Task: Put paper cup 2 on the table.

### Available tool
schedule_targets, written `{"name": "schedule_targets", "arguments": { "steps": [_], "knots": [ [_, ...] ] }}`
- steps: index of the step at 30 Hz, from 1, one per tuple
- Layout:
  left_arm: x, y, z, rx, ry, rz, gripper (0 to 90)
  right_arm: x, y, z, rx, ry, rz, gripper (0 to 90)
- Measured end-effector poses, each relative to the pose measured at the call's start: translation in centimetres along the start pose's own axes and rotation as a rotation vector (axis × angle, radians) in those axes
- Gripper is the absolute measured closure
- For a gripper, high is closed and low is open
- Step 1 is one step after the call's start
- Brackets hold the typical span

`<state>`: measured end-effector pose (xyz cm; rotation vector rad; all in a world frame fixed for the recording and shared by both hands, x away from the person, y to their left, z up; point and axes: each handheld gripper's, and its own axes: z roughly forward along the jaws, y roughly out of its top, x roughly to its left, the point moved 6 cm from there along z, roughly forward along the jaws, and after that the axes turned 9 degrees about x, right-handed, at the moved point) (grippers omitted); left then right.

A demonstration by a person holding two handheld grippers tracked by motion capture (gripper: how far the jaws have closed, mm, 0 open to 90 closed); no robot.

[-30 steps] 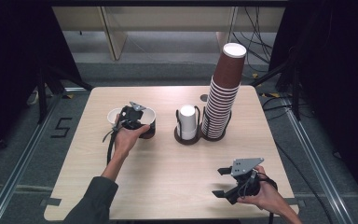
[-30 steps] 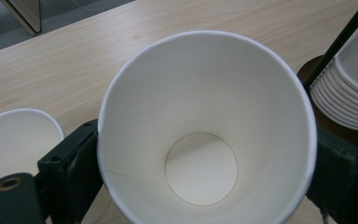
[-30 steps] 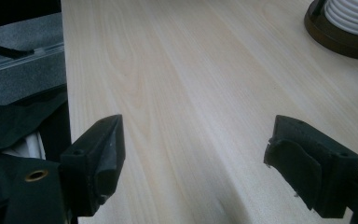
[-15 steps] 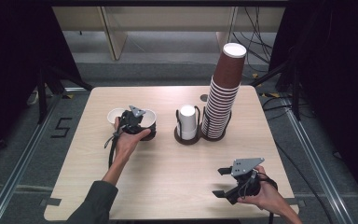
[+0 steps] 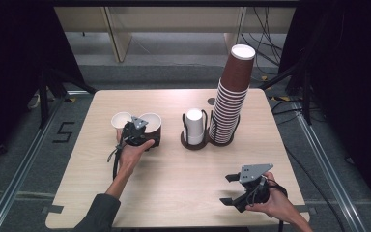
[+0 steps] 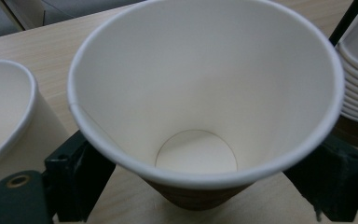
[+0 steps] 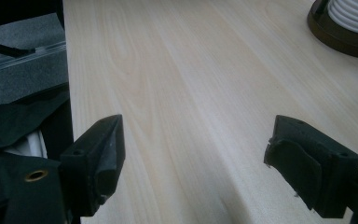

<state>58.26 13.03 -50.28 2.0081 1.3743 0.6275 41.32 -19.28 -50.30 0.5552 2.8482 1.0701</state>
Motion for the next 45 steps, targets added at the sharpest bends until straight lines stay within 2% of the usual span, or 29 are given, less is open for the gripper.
{"name": "schedule_targets", "arguments": {
  "steps": [1, 2, 5, 7, 8, 10, 13, 16, 18, 19, 21, 22, 24, 29, 30, 32, 35, 41, 45],
  "knots": [
    [0.0, -0.1, 0.0, -0.007, -0.002, -0.007, 13.4, 0.1, 0.0, 0.0, 0.003, 0.006, 0.001, 19.2],
    [0.1, -0.3, -0.1, 0.006, 0.002, 0.006, 13.7, 0.0, 0.0, 0.0, 0.004, 0.006, 0.0, 19.2],
    [0.1, -0.6, -0.1, -0.005, -0.012, -0.023, 14.5, -0.1, -0.1, 0.1, 0.003, 0.003, -0.006, 19.1],
    [0.3, -1.0, 0.0, -0.007, -0.015, -0.027, 14.5, 0.0, -0.1, 0.1, 0.004, 0.005, -0.005, 19.1],
    [0.5, -1.3, -0.1, 0.008, -0.013, -0.012, 14.5, 0.0, -0.1, 0.1, 0.004, 0.005, -0.005, 19.1],
    [0.4, -1.5, -0.1, 0.0, -0.016, -0.032, 14.6, 0.0, -0.1, 0.2, 0.004, 0.008, -0.005, 19.1],
    [0.6, -1.8, -0.4, -0.002, -0.023, -0.025, 14.6, 0.0, -0.1, 0.2, 0.002, 0.008, -0.003, 19.1],
    [0.6, -2.1, -0.9, -0.007, -0.032, -0.022, 14.6, 0.0, -0.1, 0.2, 0.003, 0.007, -0.003, 19.1],
    [0.7, -2.5, -1.4, 0.007, -0.036, -0.015, 14.6, 0.0, -0.1, 0.2, 0.003, 0.007, -0.003, 19.0],
    [0.6, -2.5, -1.5, -0.003, -0.04, -0.033, 14.6, 0.0, -0.1, 0.1, 0.003, 0.008, -0.001, 19.0],
    [0.7, -2.7, -1.9, -0.01, -0.04, -0.04, 14.6, -0.1, -0.1, 0.1, 0.002, 0.007, -0.002, 19.0],
    [0.8, -2.9, -2.1, 0.001, -0.041, -0.039, 14.6, -0.1, -0.1, 0.1, 0.002, 0.007, -0.002, 19.1],
    [0.8, -3.0, -2.5, -0.014, -0.041, -0.042, 14.6, 0.0, -0.1, 0.1, 0.001, 0.008, -0.002, 19.0],
    [0.7, -3.6, -3.7, -0.015, -0.053, -0.041, 14.6, -0.1, 0.0, 0.1, -0.004, 0.006, 0.003, 19.0],
    [0.6, -3.6, -4.1, -0.016, -0.058, -0.035, 14.7, -0.1, -0.1, 0.1, -0.001, 0.005, 0.018, 19.0],
    [0.3, -3.6, -4.8, -0.029, -0.066, -0.025, 14.6, -0.3, 0.0, 0.1, -0.008, 0.008, 0.008, 18.9],
    [-0.3, -3.6, -5.9, -0.042, -0.076, -0.02, 14.6, -0.4, 0.1, 0.0, -0.031, 0.013, 0.034, 18.4],
    [-2.0, -3.9, -8.1, -0.06, -0.107, 0.026, 14.6, -1.0, 0.2, -0.4, -0.065, 0.001, 0.058, 17.7],
    [-3.2, -4.6, -9.1, -0.072, -0.132, 0.046, 14.6, -1.0, 0.1, -0.3, -0.065, -0.003, 0.063, 17.5]
  ]
}}
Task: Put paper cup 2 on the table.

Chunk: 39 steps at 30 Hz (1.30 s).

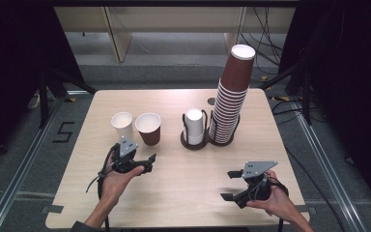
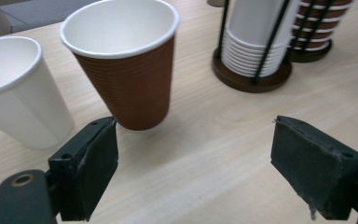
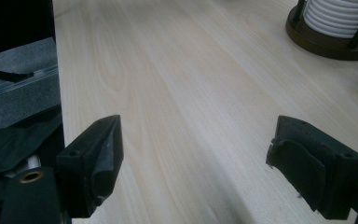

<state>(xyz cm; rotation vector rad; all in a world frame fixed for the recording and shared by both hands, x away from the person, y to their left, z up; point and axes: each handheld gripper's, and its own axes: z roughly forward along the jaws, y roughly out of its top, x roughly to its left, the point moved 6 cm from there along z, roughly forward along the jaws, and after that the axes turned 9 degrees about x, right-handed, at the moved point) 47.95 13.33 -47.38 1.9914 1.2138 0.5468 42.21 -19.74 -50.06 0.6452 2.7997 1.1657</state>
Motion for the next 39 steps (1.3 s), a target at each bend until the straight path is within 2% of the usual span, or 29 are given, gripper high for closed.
{"name": "schedule_targets", "arguments": {
  "steps": [3, 4, 6, 7, 11, 17, 18, 39],
  "knots": [
    [-0.7, -0.6, -0.6, 0.005, -0.015, 0.017, 14.6, 0.1, 0.0, 0.0, 0.009, 0.001, -0.002, 17.5],
    [-0.9, -0.7, -0.7, -0.004, -0.016, 0.006, 14.7, 0.2, 0.0, 0.0, 0.008, 0.002, 0.001, 17.5],
    [-1.2, -1.2, -1.0, -0.008, -0.032, 0.01, 14.6, 0.0, 0.0, 0.0, 0.004, -0.012, -0.011, 17.5],
    [-1.3, -1.4, -1.3, -0.012, -0.032, 0.009, 14.6, 0.2, 0.0, 0.1, 0.008, 0.001, -0.001, 17.5],
    [-1.8, -2.2, -1.8, -0.014, -0.039, 0.016, 14.6, 0.3, 0.0, 0.1, 0.011, 0.003, -0.003, 17.6],
    [-2.6, -3.5, -2.1, -0.013, -0.056, 0.027, 14.7, 0.3, 0.1, 0.1, 0.014, -0.008, -0.017, 17.5],
    [-2.7, -3.6, -2.2, -0.012, -0.058, 0.031, 14.6, 0.4, 0.0, 0.2, 0.016, 0.002, -0.011, 17.5],
    [-4.1, -5.8, -2.8, -0.018, -0.105, 0.062, 14.6, 0.5, 0.0, 0.3, 0.017, 0.0, -0.01, 17.5]
  ]
}}
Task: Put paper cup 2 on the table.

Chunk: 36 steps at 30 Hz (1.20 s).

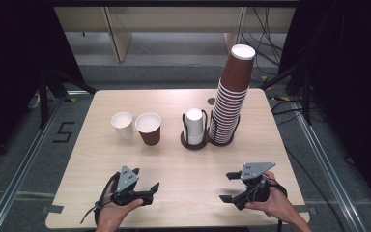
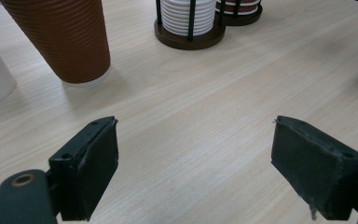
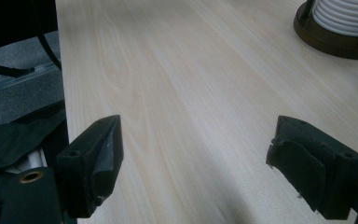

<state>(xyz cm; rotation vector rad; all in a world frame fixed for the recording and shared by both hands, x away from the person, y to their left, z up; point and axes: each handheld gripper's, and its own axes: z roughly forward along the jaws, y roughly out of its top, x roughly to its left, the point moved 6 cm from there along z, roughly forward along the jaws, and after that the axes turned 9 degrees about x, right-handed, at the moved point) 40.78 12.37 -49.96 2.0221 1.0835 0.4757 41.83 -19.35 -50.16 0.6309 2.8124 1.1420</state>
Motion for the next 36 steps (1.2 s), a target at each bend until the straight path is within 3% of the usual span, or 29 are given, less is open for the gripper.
{"name": "schedule_targets", "arguments": {
  "steps": [11, 16, 27, 36],
  "knots": [
    [-0.9, -1.0, -0.2, 0.004, -0.023, 0.005, 14.6, 0.1, 0.0, 0.1, 0.002, 0.003, -0.002, 17.5],
    [-1.2, -1.4, -0.3, 0.005, -0.025, 0.027, 14.6, 0.0, 0.0, 0.0, -0.004, -0.009, -0.011, 17.5],
    [-2.5, -2.7, -0.7, -0.006, -0.056, 0.052, 14.6, 0.7, -0.2, -0.6, -0.05, -0.036, 0.026, 16.7],
    [-3.0, -3.6, -1.2, -0.019, -0.073, 0.054, 14.6, 1.7, -0.7, -1.0, -0.092, -0.058, 0.087, 15.6]
  ]
}}
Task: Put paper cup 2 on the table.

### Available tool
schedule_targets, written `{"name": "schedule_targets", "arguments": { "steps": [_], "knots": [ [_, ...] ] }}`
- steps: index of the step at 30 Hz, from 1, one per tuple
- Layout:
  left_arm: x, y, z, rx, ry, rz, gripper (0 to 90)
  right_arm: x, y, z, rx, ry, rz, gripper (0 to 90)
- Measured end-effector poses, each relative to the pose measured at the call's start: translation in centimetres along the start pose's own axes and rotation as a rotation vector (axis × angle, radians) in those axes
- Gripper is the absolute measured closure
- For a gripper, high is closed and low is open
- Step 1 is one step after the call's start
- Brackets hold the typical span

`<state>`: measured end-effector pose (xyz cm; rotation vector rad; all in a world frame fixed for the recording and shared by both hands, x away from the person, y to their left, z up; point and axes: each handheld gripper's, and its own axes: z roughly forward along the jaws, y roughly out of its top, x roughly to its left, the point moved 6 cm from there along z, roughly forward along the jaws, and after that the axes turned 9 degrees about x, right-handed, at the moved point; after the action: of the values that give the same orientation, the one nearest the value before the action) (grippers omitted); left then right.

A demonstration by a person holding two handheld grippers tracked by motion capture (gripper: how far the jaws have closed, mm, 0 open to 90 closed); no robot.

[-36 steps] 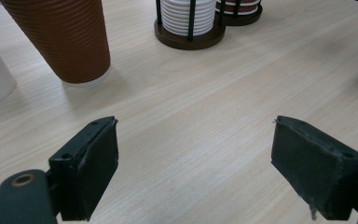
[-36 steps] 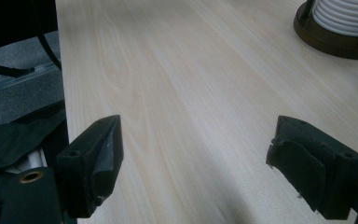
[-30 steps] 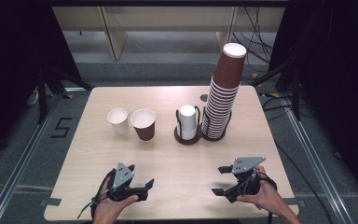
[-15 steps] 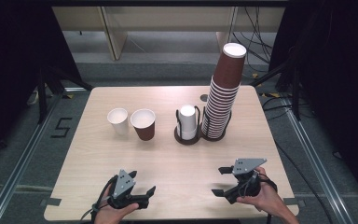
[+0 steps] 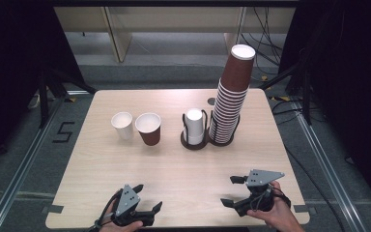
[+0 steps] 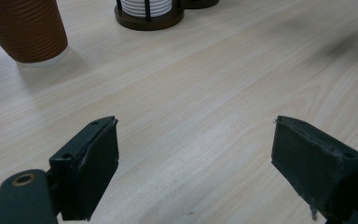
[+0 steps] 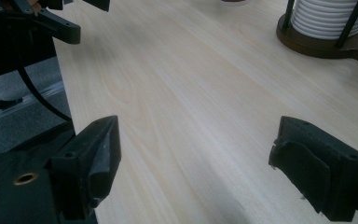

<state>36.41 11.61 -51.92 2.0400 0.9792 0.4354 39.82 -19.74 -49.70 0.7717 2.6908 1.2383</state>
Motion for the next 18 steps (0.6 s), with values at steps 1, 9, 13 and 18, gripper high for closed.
{"name": "schedule_targets", "arguments": {
  "steps": [1, 9, 13, 18],
  "knots": [
    [0.0, -0.1, 0.0, 0.0, 0.0, 0.001, 14.6, 0.2, -0.1, 0.0, -0.012, 0.005, -0.003, 15.6],
    [-0.3, -0.8, -0.2, 0.001, 0.004, -0.011, 14.6, 0.8, -0.8, -0.4, -0.019, -0.041, 0.051, 15.5],
    [-0.7, -1.2, -0.2, 0.013, -0.002, -0.009, 14.6, 1.3, -1.6, -0.3, -0.004, -0.04, 0.111, 15.6],
    [-1.4, -1.6, -0.3, 0.026, -0.01, -0.003, 14.6, 1.6, -2.4, -0.2, 0.016, -0.041, 0.171, 15.6]
  ]
}}
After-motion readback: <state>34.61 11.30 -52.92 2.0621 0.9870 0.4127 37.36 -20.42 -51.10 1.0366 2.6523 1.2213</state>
